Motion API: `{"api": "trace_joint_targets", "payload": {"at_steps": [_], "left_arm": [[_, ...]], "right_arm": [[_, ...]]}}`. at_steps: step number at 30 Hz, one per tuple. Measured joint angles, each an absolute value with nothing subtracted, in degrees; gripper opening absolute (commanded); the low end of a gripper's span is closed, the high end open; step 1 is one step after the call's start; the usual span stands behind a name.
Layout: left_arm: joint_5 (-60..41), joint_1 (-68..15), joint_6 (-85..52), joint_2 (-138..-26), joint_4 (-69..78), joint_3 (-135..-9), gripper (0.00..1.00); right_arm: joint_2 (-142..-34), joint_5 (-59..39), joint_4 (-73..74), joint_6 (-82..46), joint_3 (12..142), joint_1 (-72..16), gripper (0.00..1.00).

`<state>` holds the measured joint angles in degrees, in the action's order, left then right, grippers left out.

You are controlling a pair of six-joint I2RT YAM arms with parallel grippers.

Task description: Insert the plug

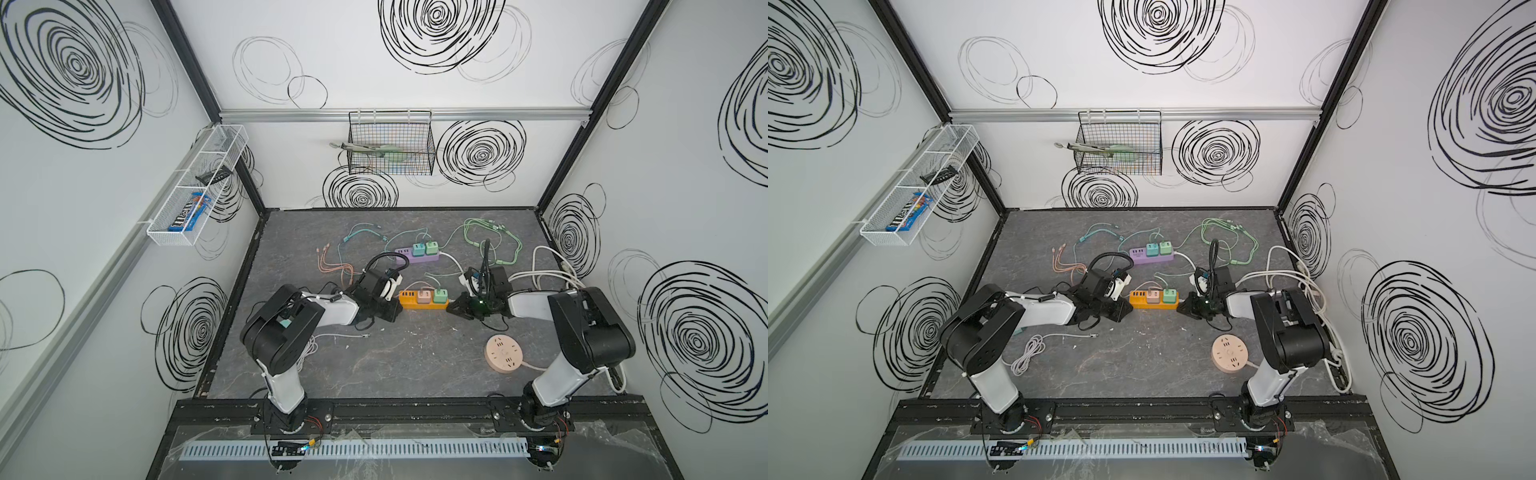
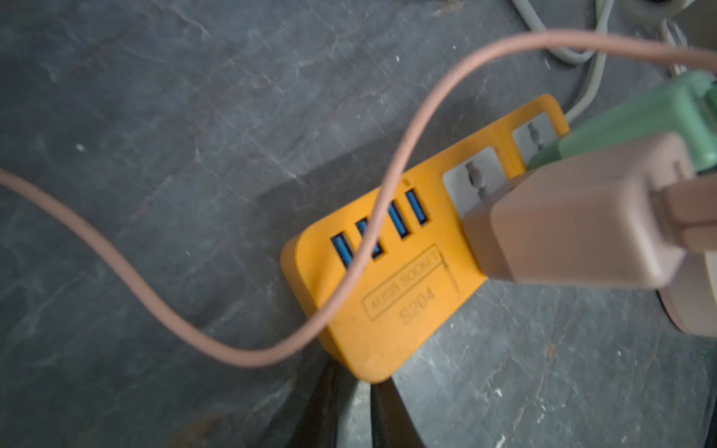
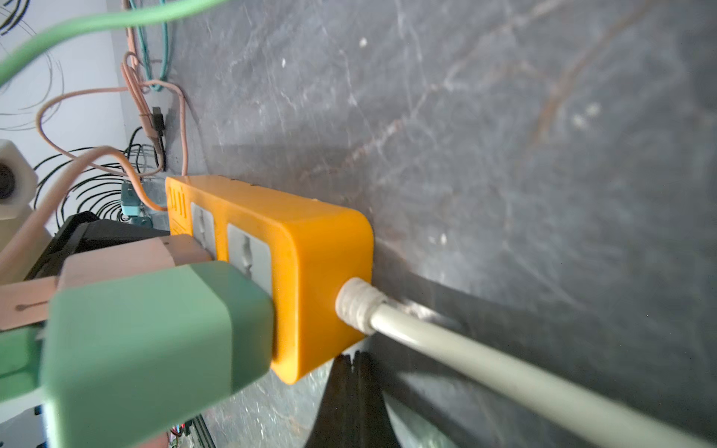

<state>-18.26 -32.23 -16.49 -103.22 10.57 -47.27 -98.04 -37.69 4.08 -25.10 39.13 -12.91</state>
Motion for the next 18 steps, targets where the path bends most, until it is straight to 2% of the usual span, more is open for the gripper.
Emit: {"api": "trace_joint_targets", "payload": {"at_steps": [12, 18], "left_arm": [[-19.1, -28.3, -14.4, -111.0, 10.2, -57.6, 0.26], [-19.0, -28.3, -13.8, -111.1, 9.4, -58.8, 0.34]], "right_arm": [[-107.9, -36.9, 8.5, -27.4, 49.9, -13.2, 0.02], [-109.4, -34.6, 8.4, -27.6, 52.6, -13.2, 0.09]]}}
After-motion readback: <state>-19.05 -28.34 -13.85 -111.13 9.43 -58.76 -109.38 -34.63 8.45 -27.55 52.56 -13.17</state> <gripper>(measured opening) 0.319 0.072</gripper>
